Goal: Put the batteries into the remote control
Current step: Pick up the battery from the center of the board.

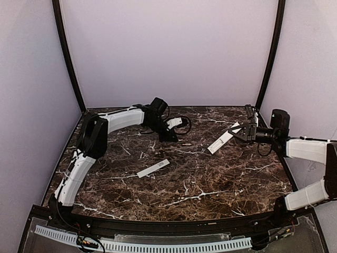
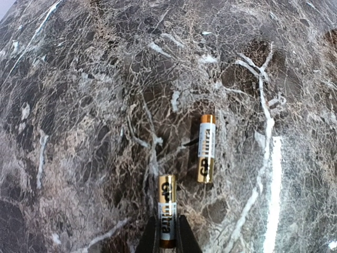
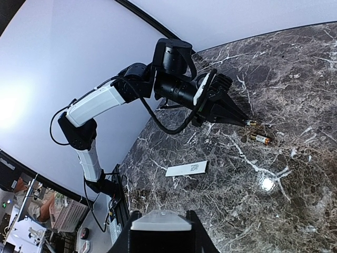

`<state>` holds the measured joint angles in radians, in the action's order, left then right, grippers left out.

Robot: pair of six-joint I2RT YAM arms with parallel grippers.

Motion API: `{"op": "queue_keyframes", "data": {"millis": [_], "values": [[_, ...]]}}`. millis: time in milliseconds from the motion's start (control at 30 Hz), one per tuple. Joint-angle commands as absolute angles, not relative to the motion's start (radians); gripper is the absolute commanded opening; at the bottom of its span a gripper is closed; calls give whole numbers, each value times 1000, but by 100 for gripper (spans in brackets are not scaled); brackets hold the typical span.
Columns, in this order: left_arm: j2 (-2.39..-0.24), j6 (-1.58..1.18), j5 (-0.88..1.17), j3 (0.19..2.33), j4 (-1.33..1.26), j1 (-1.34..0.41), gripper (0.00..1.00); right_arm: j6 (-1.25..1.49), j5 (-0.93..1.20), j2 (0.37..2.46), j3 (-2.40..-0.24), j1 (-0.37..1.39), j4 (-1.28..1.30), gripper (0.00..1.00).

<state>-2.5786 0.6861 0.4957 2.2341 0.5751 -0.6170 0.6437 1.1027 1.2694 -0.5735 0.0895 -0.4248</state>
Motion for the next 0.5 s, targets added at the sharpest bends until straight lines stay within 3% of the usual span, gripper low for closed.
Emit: {"op": "queue_keyframes", "data": {"millis": [0, 267, 467], "values": [[-2449, 635, 499, 2172, 644, -599, 0, 631, 1119, 1234, -565, 82, -461, 0], [-2269, 580, 467, 1895, 606, -600, 0, 641, 1121, 1227, -556, 82, -480, 0], [-1962, 535, 442, 1548, 507, -661, 0, 646, 1127, 1240, -555, 83, -492, 0]]}}
